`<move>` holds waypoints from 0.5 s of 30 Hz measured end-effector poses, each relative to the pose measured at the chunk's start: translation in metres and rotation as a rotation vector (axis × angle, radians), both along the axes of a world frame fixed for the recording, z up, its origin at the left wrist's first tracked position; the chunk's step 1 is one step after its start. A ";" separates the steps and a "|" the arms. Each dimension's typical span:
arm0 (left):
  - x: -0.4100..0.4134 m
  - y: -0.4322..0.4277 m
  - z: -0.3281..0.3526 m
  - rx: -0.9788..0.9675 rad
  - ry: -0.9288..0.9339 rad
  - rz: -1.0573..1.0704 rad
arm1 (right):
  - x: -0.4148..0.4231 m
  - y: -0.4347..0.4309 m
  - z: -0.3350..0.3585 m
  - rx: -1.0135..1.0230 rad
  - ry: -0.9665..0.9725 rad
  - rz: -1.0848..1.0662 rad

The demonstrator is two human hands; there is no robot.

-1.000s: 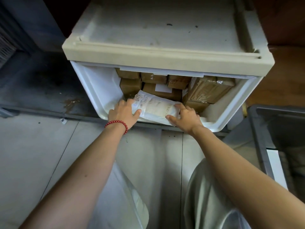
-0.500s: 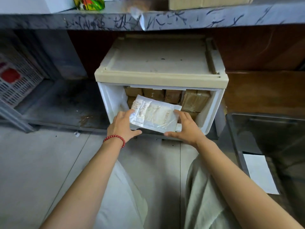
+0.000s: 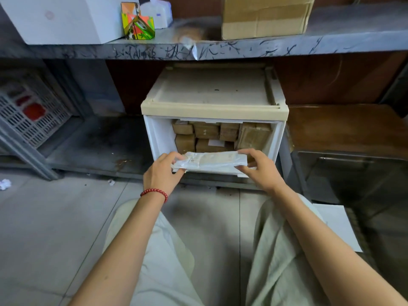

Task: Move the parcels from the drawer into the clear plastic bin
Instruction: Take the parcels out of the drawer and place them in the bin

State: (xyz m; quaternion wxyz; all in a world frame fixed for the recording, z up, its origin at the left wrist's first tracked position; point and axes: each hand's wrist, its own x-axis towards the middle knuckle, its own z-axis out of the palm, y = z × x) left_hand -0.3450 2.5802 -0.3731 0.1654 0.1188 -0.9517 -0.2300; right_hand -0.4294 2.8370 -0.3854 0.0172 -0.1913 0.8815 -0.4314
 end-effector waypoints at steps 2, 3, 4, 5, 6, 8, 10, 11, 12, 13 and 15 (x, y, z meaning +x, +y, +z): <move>0.000 -0.001 -0.001 0.070 0.018 0.026 | 0.001 -0.003 0.000 -0.027 -0.050 -0.017; -0.002 -0.001 -0.001 0.120 0.028 0.045 | 0.001 -0.004 0.000 -0.013 -0.050 -0.015; -0.003 -0.002 0.000 0.167 0.038 0.065 | 0.001 -0.005 -0.001 0.008 -0.042 -0.011; -0.005 -0.003 0.000 0.205 0.051 0.081 | 0.000 -0.006 -0.001 0.023 -0.029 -0.009; -0.006 -0.005 -0.001 0.242 0.063 0.088 | 0.000 -0.007 -0.001 0.027 -0.013 -0.010; -0.007 -0.007 -0.002 0.354 0.076 0.073 | -0.001 -0.009 -0.002 0.015 0.008 -0.009; -0.008 -0.007 -0.003 0.482 0.076 0.050 | 0.000 -0.009 0.000 -0.013 -0.038 -0.008; -0.009 -0.006 -0.002 0.518 0.073 0.042 | 0.001 -0.010 0.001 -0.053 -0.097 -0.011; -0.011 -0.004 0.000 0.529 0.070 0.034 | 0.002 -0.010 0.003 -0.109 -0.164 -0.021; -0.015 0.000 0.002 0.524 0.073 0.025 | 0.003 -0.010 0.005 -0.171 -0.212 -0.035; -0.025 0.012 0.006 0.506 0.081 0.005 | 0.004 -0.006 0.010 -0.293 -0.234 -0.064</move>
